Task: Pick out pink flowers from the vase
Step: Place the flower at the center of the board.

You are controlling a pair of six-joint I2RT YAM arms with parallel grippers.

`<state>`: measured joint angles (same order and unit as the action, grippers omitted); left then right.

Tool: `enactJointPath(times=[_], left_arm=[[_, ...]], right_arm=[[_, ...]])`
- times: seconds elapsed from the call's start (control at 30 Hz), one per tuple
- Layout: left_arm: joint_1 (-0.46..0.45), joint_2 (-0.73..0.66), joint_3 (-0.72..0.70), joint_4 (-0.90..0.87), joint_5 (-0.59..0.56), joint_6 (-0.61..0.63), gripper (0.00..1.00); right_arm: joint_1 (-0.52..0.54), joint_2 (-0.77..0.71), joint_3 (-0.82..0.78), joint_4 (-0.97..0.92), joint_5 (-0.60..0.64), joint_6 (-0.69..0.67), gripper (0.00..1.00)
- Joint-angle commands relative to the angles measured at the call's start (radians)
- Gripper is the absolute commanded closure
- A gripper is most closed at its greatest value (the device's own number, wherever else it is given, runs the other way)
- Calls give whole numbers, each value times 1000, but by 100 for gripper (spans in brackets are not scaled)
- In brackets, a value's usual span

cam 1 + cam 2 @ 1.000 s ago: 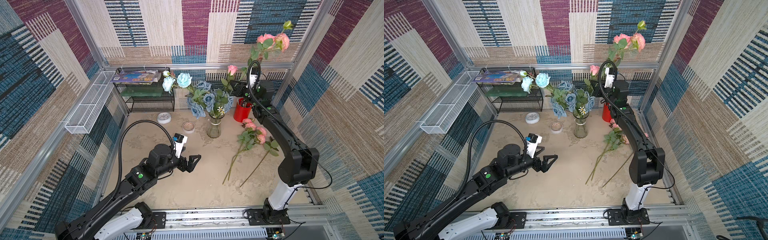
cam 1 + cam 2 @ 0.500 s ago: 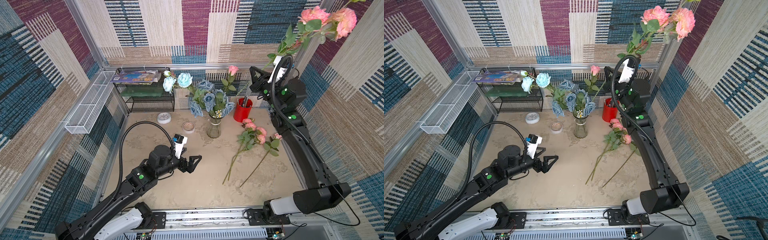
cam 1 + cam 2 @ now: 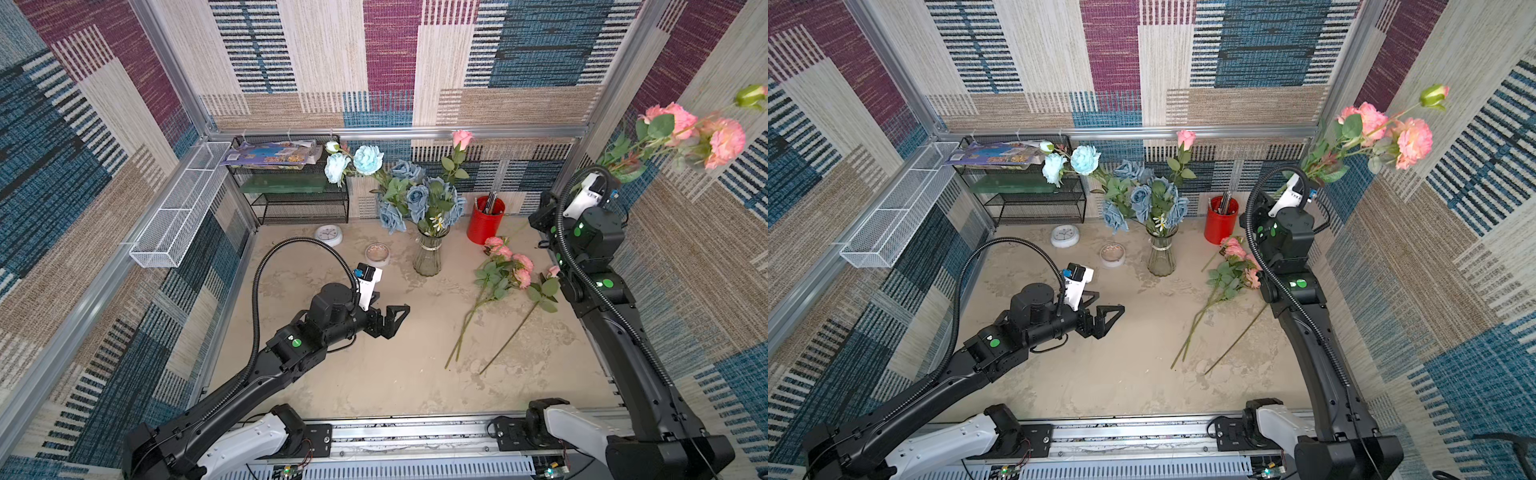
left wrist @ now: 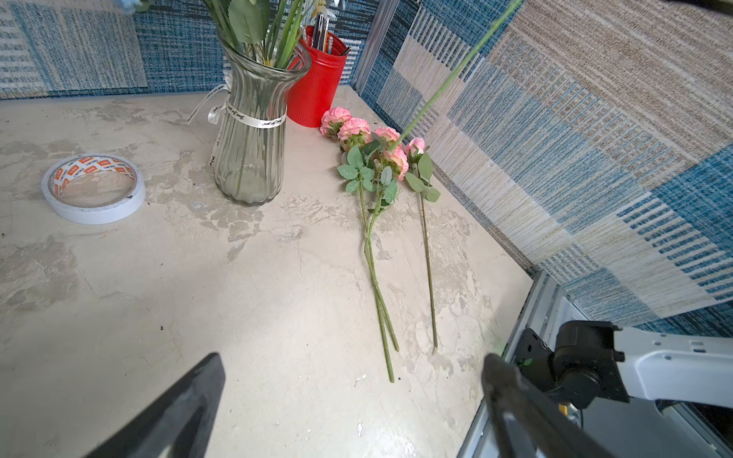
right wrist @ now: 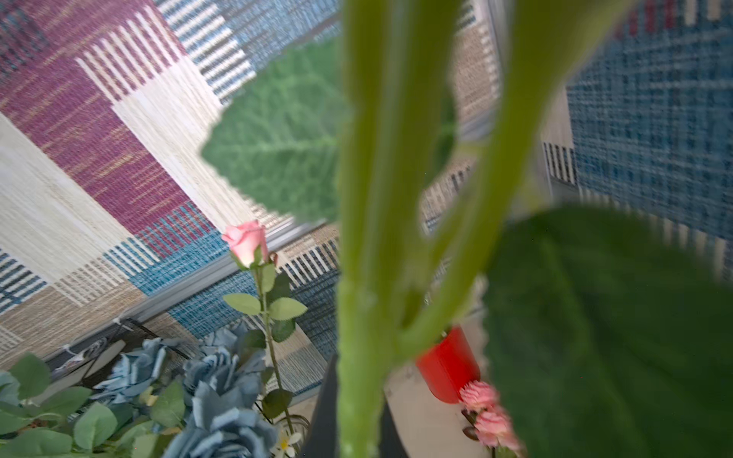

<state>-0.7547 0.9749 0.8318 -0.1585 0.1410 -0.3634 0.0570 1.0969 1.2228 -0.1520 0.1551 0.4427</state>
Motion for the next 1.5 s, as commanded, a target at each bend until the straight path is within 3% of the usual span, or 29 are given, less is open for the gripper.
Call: enactJointPath(times=[0.0,0.1,0.23,0.4,0.6,0.73,0.9,1.03,1.27,1.47], left_arm=[[1,4,7,31,16,-37,1],[2,1,-2,37,9,-37,1],[1,6,-16,43,8,-44,1],[1,8,-22,43,11,-43,1],[0,1,-22,32,11,-40,1],[1,-7,-31,30,10,-40,1],[2,-14,-49,43,3,-49,1],[2,-2,-57,50,10,-64,1],[2,20,-73,83,8,-77,1],[2,42,-72,89,11,-78,1]], right_arm=[[-50,-31,-52,-51,-147,85,100],[-78,-27,-123,-58,-330,113,100],[-75,22,-203,-113,-451,141,100],[-93,120,-307,-157,-500,155,100],[-172,251,-462,-22,-638,202,100],[-196,342,-479,1,-646,187,100],[-204,421,-474,4,-598,162,86],[-204,401,-484,-1,-579,156,77],[-174,268,-483,-79,-607,115,30],[-101,72,-454,-124,-630,37,15]])
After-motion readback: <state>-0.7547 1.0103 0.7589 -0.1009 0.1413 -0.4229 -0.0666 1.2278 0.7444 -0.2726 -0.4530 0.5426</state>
